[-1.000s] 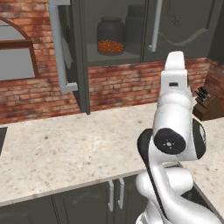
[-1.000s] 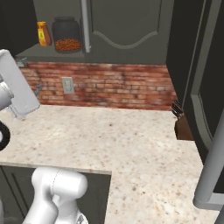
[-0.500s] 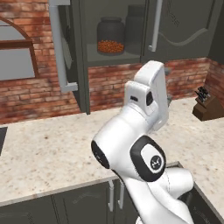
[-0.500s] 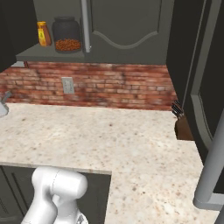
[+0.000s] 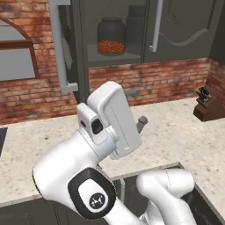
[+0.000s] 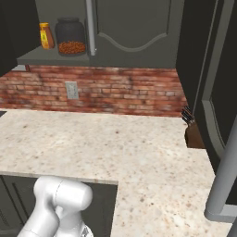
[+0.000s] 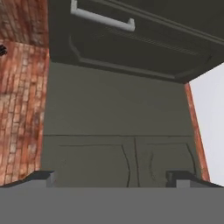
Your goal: Pick the jar and jar from the dining table and place them in the open cabinet. Close the cabinet after placing the objects.
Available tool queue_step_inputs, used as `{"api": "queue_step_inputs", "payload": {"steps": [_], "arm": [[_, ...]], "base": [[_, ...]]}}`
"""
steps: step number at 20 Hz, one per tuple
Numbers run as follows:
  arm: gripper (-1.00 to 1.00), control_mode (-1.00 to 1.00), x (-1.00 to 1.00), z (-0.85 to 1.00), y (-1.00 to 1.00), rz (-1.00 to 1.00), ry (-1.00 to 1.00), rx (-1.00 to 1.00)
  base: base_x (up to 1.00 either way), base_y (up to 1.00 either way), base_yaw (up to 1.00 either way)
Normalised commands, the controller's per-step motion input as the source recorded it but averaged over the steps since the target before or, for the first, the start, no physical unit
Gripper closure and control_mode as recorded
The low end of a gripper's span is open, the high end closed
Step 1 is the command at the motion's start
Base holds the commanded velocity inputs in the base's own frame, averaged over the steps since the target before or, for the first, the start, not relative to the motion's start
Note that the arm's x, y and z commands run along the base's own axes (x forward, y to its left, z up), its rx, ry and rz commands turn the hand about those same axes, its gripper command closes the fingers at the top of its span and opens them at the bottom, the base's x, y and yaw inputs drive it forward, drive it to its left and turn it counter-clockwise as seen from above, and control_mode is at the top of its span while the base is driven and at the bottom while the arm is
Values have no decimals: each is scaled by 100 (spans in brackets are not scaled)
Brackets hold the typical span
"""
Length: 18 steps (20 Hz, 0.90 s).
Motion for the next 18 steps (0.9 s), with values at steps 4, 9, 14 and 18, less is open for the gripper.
{"api": "queue_step_inputs", "payload": {"steps": [4,9,14,18], "arm": [[-100,-100,-22,-14,98,-10,2,0],[-100,-100,-1,-21,96,-9,4,0],[-100,-100,46,-24,72,-9,8,0],[-100,-100,80,-27,45,-3,17,3]], "base": [[0,0,0],[0,0,0],[0,0,0],[0,0,0]]}}
